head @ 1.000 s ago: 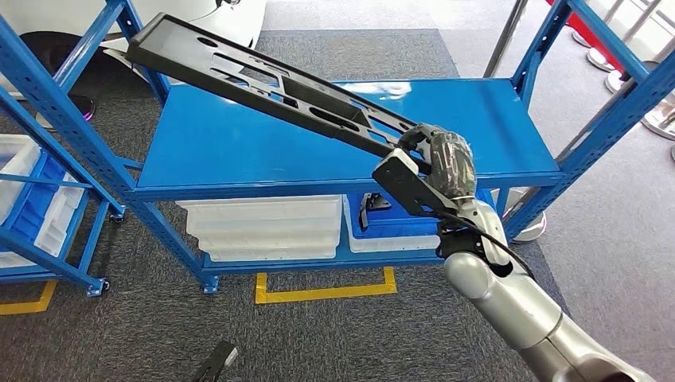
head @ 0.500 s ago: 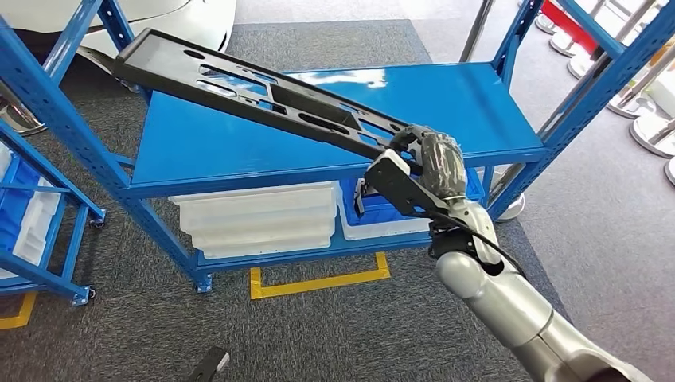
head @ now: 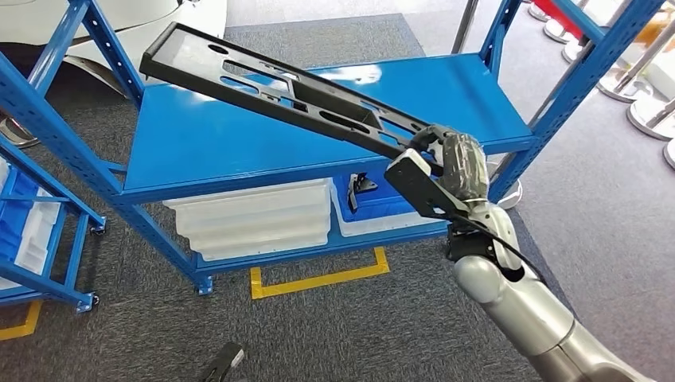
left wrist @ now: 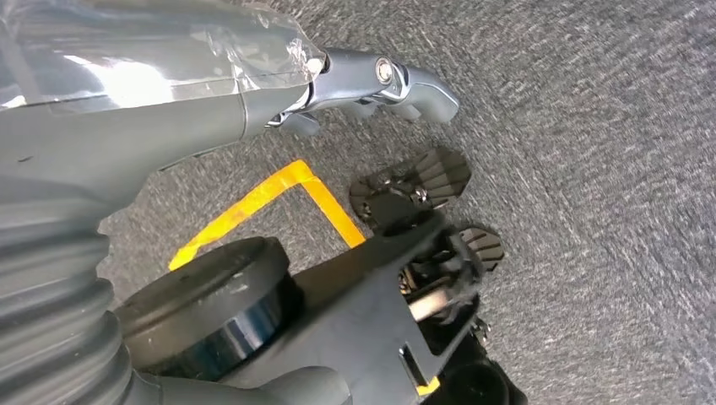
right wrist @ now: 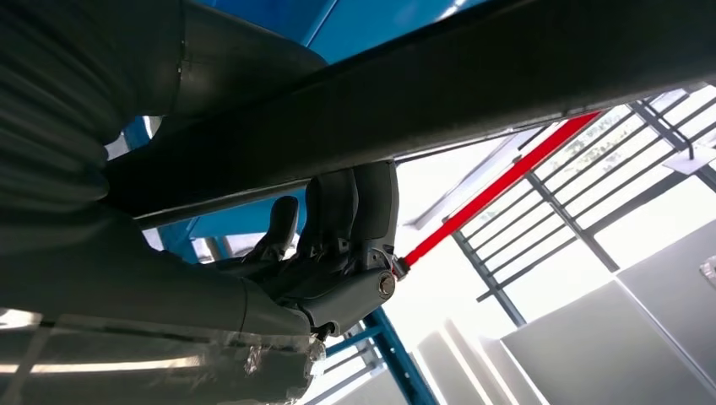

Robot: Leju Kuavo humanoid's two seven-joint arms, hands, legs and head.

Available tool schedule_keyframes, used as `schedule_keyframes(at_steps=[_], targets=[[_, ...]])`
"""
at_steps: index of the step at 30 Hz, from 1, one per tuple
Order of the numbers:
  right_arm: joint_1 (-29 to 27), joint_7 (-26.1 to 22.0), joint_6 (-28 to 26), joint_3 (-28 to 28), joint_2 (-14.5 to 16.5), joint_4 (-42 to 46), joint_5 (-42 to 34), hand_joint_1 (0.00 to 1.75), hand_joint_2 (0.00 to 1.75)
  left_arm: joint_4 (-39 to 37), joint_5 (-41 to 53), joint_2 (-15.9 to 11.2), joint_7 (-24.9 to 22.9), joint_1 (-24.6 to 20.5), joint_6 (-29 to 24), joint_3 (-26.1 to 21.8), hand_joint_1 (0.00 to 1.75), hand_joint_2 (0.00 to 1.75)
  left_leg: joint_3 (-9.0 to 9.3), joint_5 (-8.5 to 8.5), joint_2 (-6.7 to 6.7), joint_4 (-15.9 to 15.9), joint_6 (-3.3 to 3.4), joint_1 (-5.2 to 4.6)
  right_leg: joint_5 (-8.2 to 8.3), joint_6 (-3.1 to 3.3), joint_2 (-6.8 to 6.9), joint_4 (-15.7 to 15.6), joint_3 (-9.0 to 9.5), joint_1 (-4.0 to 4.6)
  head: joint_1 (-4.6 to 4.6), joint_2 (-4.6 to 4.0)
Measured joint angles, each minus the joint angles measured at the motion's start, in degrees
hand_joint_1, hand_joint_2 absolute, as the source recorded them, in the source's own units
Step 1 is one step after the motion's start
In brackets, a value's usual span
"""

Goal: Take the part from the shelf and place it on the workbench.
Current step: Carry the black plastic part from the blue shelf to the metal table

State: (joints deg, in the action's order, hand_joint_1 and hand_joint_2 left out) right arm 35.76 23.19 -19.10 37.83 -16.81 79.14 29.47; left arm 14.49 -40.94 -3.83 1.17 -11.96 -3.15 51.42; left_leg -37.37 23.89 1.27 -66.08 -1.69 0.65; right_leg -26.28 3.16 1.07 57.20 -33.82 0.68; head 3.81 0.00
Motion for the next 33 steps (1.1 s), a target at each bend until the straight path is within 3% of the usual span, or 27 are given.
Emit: schedule_keyframes(at_steps=[2, 3, 4, 6, 7, 8, 10, 12, 14, 17, 19, 20, 23, 25, 28, 30, 33], targets=[[-0.11, 0.1, 0.1, 0.0, 0.05, 0.0, 0.07, 1.75, 1.75, 0.0, 0.12, -0.08, 0.04, 0.12, 0.14, 0.01, 0.0, 1.75, -3.14, 3.18, -0.71, -6.96, -0.5, 0.18, 0.12, 0.1, -0.77, 0.09, -0.15, -0.14, -0.62, 0.0], [-0.24, 0.16, 0.14, 0.0, 0.08, 0.0, 0.08, 1.75, 1.75, 0.0, 0.14, -0.13, 0.04, 0.18, 0.2, 0.01, 0.0, 1.75, -4.26, 3.76, -0.79, -9.34, -0.75, 0.28, 0.09, 0.07, -1.25, 0.28, -0.27, -0.22, -0.91, 0.0], [-0.33, 0.19, 0.16, 0.0, 0.09, 0.0, 0.08, 1.75, 1.75, 0.0, 0.14, -0.19, 0.04, 0.21, 0.24, 0.01, 0.0, 1.75, -4.5, 3.29, -0.81, -9.81, -0.98, 0.41, 0.03, -0.04, -1.75, 0.54, -0.4, -0.36, -1.14, 0.0], [-0.37, 0.22, 0.17, 0.01, 0.1, 0.0, 0.11, 1.75, 1.75, 0.0, 0.15, -0.28, 0.05, 0.19, 0.26, 0.01, 0.0, 1.75, -1.99, -0.24, -1.18, -4.56, -1.45, 0.83, -0.37, -0.62, -2.83, 1.47, -0.67, -0.79, -1.67, 0.0], [-0.36, 0.22, 0.18, 0.01, 0.1, 0.0, 0.14, 1.75, 1.75, 0.0, 0.15, -0.32, 0.05, 0.18, 0.27, 0.01, 0.0, 1.75, -0.38, -1.61, -2.04, -1.23, -1.68, 1.12, -0.67, -1.08, -3.34, 2.12, -0.99, -0.94, -2.01, 0.0], [-0.33, 0.24, 0.19, 0.01, 0.11, 0.0, 0.17, 1.75, 1.75, 0.0, 0.15, -0.33, 0.05, 0.15, 0.28, 0.0, 0.0, 1.75, 0.73, -2.47, -2.85, 1.46, -1.57, 1.33, -0.96, -1.53, -3.89, 2.95, -1.5, -0.98, -2.37, 0.0], [-0.29, 0.3, 0.21, 0.01, 0.14, 0.02, 0.21, 1.75, 1.75, 0.0, 0.17, -0.33, 0.05, 0.22, 0.33, 0.0, 0.0, 1.75, 0.96, -2.44, -3.8, 2.92, -0.81, 1.3, -1.1, -2.25, -4.7, 3.9, -2.55, -1.02, -2.62, 0.0], [-0.31, 0.36, 0.23, 0.01, 0.13, 0.04, 0.3, 1.75, 1.75, 0.0, 0.2, -0.34, 0.05, 0.3, 0.39, 0.01, 0.0, 1.75, 0.71, -2.78, -3.09, 3.13, 0.28, 1.08, -0.97, -2.76, -4.97, 4.02, -3.02, -1.22, -2.54, 0.0], [-0.28, 0.45, 0.33, 0.0, 0.07, 0.04, 0.43, 1.75, 1.75, 0.0, 0.25, -0.38, 0.05, 0.13, 0.43, -0.01, 0.0, 1.75, 0.75, -3.17, -2.47, 3.57, 1.11, 1.17, -2.12, -3.26, -3.73, 5.65, -3.79, -1.28, -2.24, 0.0], [-0.25, 0.71, 0.51, 0.0, 0.03, 0.04, 0.63, 1.75, 1.75, 0.0, 0.38, -0.42, 0.04, 0.08, 0.6, -0.02, 0.0, 1.75, 0.75, -3.44, -1.48, 3.94, 1.61, 1.19, -6.71, -3.88, -1.81, 14.82, -7.92, -1.37, -1.22, 0.0], [-0.35, 0.79, 0.39, 0.0, 0.02, 0.04, 0.8, 1.75, 1.75, 0.0, 0.58, -0.42, 0.03, 0.2, 0.66, -0.02, 0.0, 1.75, 0.75, -3.41, -0.65, 3.95, 1.63, 1.13, -7.42, -3.91, -1.6, 18.66, -9.75, -1.44, -0.8, 0.0], [-0.38, 0.76, 0.26, 0.0, 0.01, 0.04, 0.91, 1.75, 1.75, 0.0, 0.67, -0.42, 0.03, 0.19, 0.66, -0.02, 0.0, 1.75, 0.79, -3.38, -0.26, 3.95, 1.63, 1.1, -6.27, -3.78, -1.5, 17.57, -9.24, -1.43, -0.54, 0.0], [-0.24, 0.51, 0.01, -0.03, -0.01, 0.16, 1.18, 1.75, 1.75, 0.0, 0.78, -0.42, 0.03, -0.07, 0.67, -0.02, 0.0, 1.75, 1.03, -3.28, 0.7, 4.07, 1.44, 0.94, -1.25, -2.78, 0.41, 6.71, -4.0, -0.73, 0.2, 0.0], [-0.01, 0.39, 0.0, -0.05, 0.0, 0.25, 1.19, 1.75, 1.75, 0.0, 0.77, -0.43, 0.02, -0.11, 0.74, -0.02, 0.0, 1.75, 1.13, -3.35, 1.24, 4.37, 0.99, 0.82, -0.54, -2.18, 1.38, 3.01, -2.4, -0.02, 0.54, 0.0], [0.16, 0.17, 0.0, -0.08, -0.02, 0.28, 1.08, 1.75, 1.75, 0.01, 0.74, -0.44, 0.02, -0.09, 0.92, -0.02, 0.0, 1.75, 1.48, -3.22, 1.66, 4.63, 0.04, 0.73, -0.02, -1.55, 0.44, 1.76, -1.98, -0.08, 1.49, 0.0], [0.37, -0.06, 0.0, -0.09, 0.04, 0.3, 0.96, 1.75, 1.75, 0.02, 0.74, -0.49, 0.05, -0.07, 0.95, -0.02, 0.0, 1.75, 0.43, -1.1, 0.55, 1.64, -0.32, 0.7, 0.58, -0.98, -0.12, 0.75, -1.42, -0.49, 1.52, 0.0], [0.37, -0.29, 0.0, -0.05, 0.31, 0.29, 0.55, 1.75, 1.75, 0.02, 0.74, -0.53, 0.12, 0.2, 0.95, -0.02, 0.0, 1.75, -4.18, 3.52, -0.76, -8.32, -0.54, 0.7, 0.6, -0.57, -1.37, 0.82, -1.39, -0.53, 0.19, 0.0]])
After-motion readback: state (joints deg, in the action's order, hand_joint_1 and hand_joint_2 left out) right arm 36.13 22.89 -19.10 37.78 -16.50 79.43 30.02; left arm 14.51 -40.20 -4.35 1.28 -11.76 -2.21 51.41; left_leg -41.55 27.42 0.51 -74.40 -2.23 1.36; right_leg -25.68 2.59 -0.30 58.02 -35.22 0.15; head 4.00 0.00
